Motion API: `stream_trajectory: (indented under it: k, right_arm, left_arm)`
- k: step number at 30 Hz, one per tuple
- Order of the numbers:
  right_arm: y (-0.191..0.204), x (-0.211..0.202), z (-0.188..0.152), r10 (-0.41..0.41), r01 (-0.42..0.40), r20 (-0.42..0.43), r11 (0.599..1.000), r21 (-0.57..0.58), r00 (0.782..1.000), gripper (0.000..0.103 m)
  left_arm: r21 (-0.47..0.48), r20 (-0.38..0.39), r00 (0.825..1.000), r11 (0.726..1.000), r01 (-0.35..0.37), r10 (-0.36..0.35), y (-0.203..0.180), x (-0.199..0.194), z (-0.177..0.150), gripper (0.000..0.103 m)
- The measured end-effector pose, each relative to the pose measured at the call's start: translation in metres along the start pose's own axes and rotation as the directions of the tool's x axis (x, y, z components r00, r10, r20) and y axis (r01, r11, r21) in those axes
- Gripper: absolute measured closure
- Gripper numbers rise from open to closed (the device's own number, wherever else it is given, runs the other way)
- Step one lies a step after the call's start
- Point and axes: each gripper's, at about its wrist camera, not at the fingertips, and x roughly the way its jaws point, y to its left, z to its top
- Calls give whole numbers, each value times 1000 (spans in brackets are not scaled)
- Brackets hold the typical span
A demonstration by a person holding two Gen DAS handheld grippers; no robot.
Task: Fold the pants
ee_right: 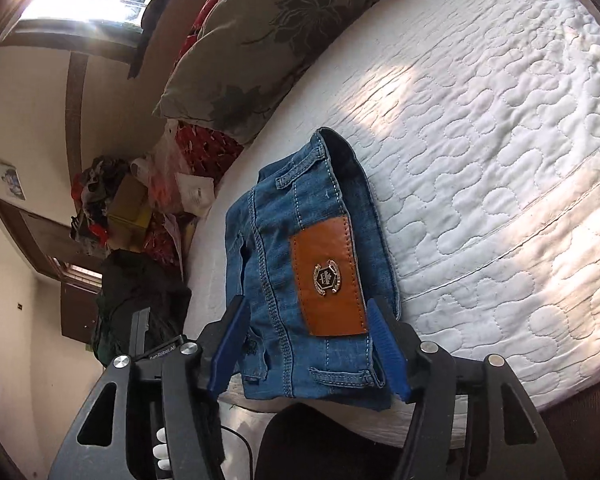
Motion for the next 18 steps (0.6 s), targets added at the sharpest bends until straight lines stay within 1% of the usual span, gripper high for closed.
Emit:
stream_trajectory:
  k: [1,2,3,4,5,6,7,8,9,10,12,13,14,16,18]
  right_arm:
    - [5,9,-3,-65,64,-29,997,-50,997,30]
    - [9,19,-5,-136,130,-48,986,-103,990,33]
    - [13,29,-8,-206,194,-61,968,-159,977,39]
    - [13,36,-11,-247,229,-71,952,-203,966,62]
    - [9,42,-14,-283,255,-82,934,-251,956,70]
    - [0,46,-16,-280,245,-95,929,-276,955,72]
    - [-8,45,-16,-256,222,-107,940,-259,961,74]
    - [-13,43,-14,-234,202,-120,953,-228,965,75]
    - [-14,41,-11,-224,193,-141,959,-206,964,74]
    - [-11,38,-8,-211,180,-148,964,-194,966,69]
    - [-9,25,1,-153,133,-123,979,-155,981,68]
    - [-11,19,7,-112,99,-108,987,-124,988,64]
    - [-14,16,14,-85,76,-95,993,-93,992,55]
    - [-18,15,27,-67,64,-68,996,-56,995,48]
    - [-18,22,38,-53,50,-59,997,-54,997,47]
  left_arm:
    - [1,-1,1000,1000,-6,6,-1,1,0,30]
    - [6,0,1000,1000,-15,15,-2,1,0,30]
    - [15,3,1000,1000,-24,24,-4,1,0,30]
    - [27,14,999,999,-40,40,-6,0,-1,30]
    - [43,33,997,997,-68,67,-8,0,-2,28]
    - [67,46,994,993,-97,94,-13,2,-4,28]
    - [90,60,991,989,-122,117,-17,4,-6,28]
    - [102,76,988,984,-145,138,-20,5,-8,28]
    - [113,92,984,981,-160,150,-24,3,-9,28]
    - [130,103,984,978,-161,148,-28,-1,-10,29]
    - [172,125,987,978,-121,100,-38,-13,-11,30]
    - [192,144,986,975,-108,81,-43,-20,-10,30]
    - [213,160,985,972,-99,65,-49,-26,-6,30]
    - [241,169,984,965,-102,62,-58,-28,7,29]
    - [244,157,984,963,-117,80,-63,-19,22,29]
